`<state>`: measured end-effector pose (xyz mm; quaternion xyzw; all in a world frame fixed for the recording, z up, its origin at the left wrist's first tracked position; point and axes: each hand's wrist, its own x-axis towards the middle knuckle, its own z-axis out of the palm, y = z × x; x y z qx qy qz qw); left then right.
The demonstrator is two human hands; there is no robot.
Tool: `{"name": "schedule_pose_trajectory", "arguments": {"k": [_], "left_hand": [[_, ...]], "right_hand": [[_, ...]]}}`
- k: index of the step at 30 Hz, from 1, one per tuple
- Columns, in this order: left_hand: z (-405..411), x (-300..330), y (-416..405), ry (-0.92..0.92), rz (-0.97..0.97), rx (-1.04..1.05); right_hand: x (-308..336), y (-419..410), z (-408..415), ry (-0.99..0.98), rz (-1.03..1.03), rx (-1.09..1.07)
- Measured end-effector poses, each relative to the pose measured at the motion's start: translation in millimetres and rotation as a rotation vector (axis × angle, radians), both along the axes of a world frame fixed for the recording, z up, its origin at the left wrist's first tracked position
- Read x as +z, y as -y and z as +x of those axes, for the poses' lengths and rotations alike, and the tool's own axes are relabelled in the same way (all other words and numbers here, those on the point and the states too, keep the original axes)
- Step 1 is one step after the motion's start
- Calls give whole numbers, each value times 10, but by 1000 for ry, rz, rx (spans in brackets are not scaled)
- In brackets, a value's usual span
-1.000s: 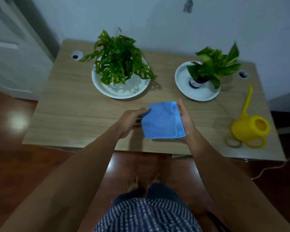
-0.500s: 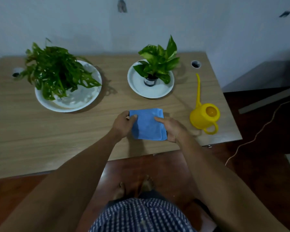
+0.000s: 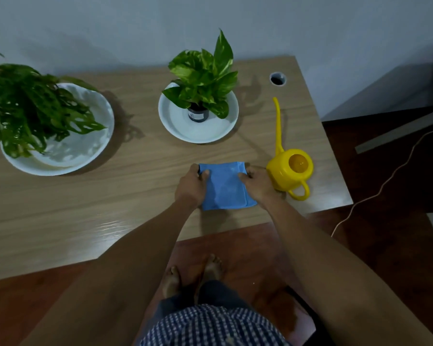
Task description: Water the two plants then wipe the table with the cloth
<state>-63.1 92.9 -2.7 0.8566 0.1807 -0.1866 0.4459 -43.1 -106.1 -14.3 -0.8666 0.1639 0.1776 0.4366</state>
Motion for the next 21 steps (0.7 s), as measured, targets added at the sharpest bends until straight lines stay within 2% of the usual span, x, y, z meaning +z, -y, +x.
{"name": "schedule_pose_trajectory", "arguments": {"k": [9, 13, 16, 18, 19, 21], "left_hand": [[5, -117, 191, 21, 51, 22], [-36, -108, 149, 12, 188, -54], [-85, 15, 37, 8, 278, -90], [-118, 135, -91, 2, 324, -87], [-154, 144, -185, 18, 337, -77], [-223, 205, -389, 61, 345, -65]], "right_hand": [[25, -93, -14, 53, -271, 2], [124, -178, -71, 46, -493, 22], [216, -291, -213, 206, -629, 112], [191, -368, -278, 382, -567, 220], [154, -406, -287, 421, -439, 267], [95, -540, -287, 387, -211, 328]]}}
